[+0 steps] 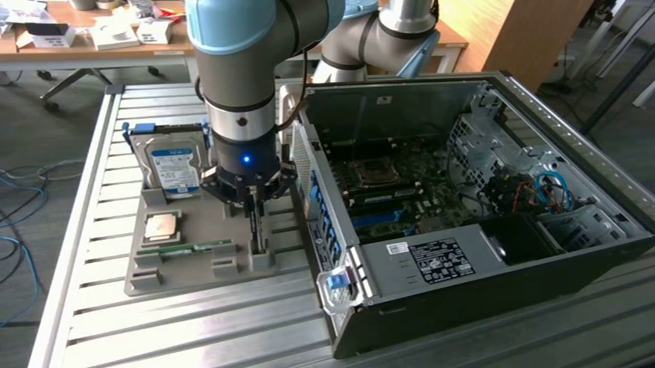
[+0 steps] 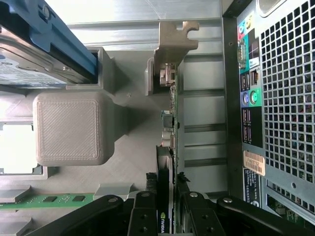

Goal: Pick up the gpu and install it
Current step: 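Pick up the gpu and move the gpu toward the slot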

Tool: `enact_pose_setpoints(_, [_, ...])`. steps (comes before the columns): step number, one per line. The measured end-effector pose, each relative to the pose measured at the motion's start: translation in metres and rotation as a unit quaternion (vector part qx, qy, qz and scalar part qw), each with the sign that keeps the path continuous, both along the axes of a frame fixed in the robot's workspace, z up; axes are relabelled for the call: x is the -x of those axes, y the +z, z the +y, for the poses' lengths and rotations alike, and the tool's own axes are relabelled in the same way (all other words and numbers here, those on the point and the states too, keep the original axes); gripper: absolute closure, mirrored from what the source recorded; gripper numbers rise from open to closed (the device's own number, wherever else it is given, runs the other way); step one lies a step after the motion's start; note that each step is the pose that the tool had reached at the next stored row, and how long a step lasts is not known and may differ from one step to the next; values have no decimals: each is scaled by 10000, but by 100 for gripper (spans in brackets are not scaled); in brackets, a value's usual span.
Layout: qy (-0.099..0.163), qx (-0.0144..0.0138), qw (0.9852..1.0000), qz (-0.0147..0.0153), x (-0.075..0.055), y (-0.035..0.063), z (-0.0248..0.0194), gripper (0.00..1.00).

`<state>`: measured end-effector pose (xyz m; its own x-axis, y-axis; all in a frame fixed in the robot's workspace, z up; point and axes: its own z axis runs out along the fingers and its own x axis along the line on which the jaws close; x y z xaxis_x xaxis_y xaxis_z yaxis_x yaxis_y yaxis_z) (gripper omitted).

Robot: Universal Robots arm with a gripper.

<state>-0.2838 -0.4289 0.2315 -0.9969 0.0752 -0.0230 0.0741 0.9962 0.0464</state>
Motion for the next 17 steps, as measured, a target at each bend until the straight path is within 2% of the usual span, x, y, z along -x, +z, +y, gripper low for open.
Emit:
enact_pose_setpoints(10, [36, -5, 10000, -4, -1, 5, 1, 74])
enact_pose_setpoints(17, [36, -1, 10000, -1, -1, 109, 0, 74])
